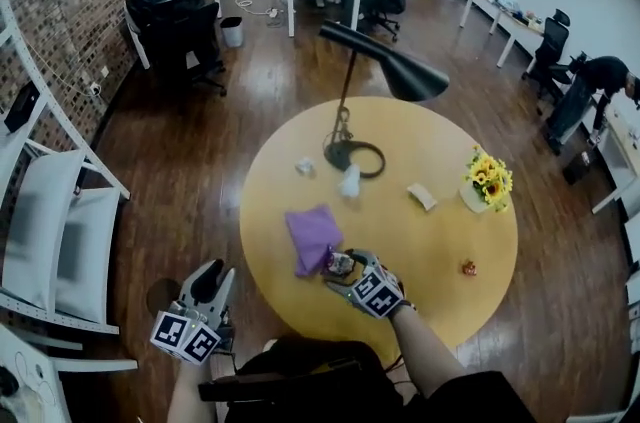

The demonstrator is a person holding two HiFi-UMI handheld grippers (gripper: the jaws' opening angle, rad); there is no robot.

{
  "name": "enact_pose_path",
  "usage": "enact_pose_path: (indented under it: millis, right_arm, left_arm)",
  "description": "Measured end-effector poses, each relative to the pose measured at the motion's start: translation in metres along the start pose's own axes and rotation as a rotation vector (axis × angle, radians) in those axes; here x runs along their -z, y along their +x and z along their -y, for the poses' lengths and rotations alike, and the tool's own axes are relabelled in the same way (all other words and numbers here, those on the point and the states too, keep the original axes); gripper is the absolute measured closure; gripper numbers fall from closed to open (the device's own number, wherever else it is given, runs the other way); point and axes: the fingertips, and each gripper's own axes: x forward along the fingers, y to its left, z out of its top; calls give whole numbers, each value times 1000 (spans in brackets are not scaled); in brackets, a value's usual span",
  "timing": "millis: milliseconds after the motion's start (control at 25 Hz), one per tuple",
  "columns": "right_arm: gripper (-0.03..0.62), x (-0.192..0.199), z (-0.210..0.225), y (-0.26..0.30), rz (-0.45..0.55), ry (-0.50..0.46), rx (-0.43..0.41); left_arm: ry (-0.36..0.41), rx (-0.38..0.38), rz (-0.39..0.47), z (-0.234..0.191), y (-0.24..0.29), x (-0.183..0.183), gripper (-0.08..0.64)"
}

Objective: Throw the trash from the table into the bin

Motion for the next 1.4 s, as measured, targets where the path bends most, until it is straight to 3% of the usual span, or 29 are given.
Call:
enact_pose_path:
  millis: [160, 320, 560, 760, 920, 1160, 1400]
  right_arm:
    - [221, 20, 12, 27, -81, -70, 25]
    - [221, 33, 23, 48, -113, -9, -1]
    - [224, 59, 17, 66, -190, 22, -71]
    - [347, 55, 21, 64, -145, 10, -85]
    - [388, 50, 26, 48, -129, 47, -48]
    - [390, 14, 18, -1, 3, 101, 16]
    - [390, -63, 11, -52, 176, 98, 132]
  left_arm:
    - [5, -69, -18, -8, -20, 3, 429]
    - [42, -119, -71, -4, -34, 10, 428]
    - [-29, -211, -64, 6, -66, 19, 429]
    - [-31, -283, -74, 18, -99, 28, 428]
    - [-45, -346, -59, 18, -121, 34, 430]
    - [-50, -304, -9, -2, -116, 28, 429]
    - [-23, -219, 57, -31, -109, -6, 430]
